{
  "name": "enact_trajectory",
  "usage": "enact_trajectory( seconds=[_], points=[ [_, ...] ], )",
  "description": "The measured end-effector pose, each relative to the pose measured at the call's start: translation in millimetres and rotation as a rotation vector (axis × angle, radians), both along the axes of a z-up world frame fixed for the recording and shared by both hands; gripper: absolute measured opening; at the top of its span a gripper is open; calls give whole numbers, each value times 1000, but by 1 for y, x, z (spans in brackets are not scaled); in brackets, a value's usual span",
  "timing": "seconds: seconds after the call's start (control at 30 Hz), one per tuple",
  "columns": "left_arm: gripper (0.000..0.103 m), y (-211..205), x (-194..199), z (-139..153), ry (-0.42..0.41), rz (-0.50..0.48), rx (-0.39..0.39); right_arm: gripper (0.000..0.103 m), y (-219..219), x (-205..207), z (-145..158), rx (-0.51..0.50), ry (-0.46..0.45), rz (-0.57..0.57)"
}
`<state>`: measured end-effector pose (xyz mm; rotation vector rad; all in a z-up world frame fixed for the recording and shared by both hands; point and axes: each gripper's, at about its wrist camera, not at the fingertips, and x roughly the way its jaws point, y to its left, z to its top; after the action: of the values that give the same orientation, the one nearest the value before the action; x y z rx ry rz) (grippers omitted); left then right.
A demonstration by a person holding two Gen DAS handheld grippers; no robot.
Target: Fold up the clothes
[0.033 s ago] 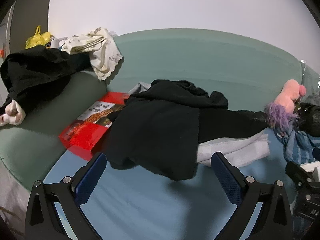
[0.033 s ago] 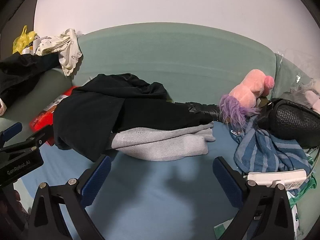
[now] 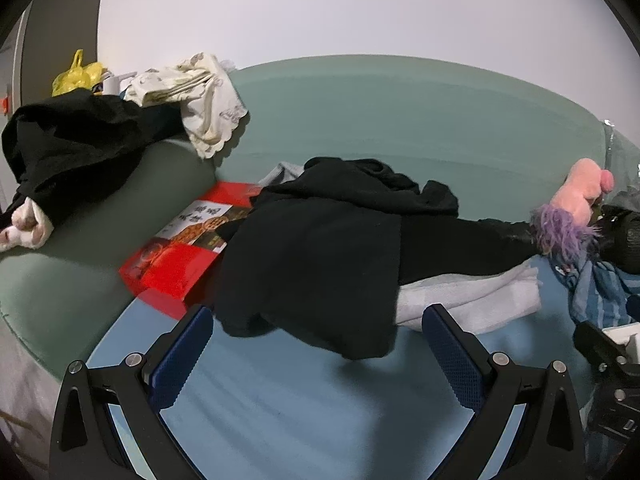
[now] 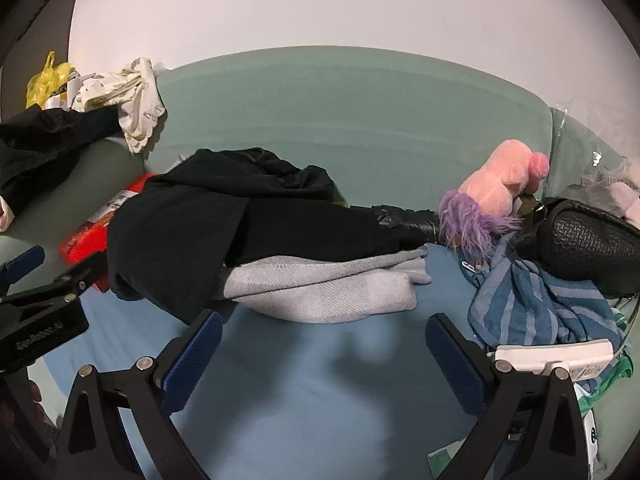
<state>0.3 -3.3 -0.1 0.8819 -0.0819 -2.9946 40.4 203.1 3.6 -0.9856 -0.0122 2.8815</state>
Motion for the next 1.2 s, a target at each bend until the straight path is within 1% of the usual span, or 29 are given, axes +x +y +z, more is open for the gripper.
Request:
enact_trajectory(
  seconds=[0.2,0.27,0.43,0.6,1.2],
  points=[
    [103,-12,1,-1,-9,-2,79,103,-2,2,3,-31,10,32],
    [103,-5,0,-2,-17,10,21,103,-2,2,5,-41,13,43],
    [103,-2,-1,1,-34,38,12,103,-1,5,7,-79,22,80],
    [103,-2,-1,1,-40,39,19,103,-7,6,8,-54,23,89],
    [103,-9,0,-5,-61,56,23,103,-23,6,3,-17,8,159]
  ],
)
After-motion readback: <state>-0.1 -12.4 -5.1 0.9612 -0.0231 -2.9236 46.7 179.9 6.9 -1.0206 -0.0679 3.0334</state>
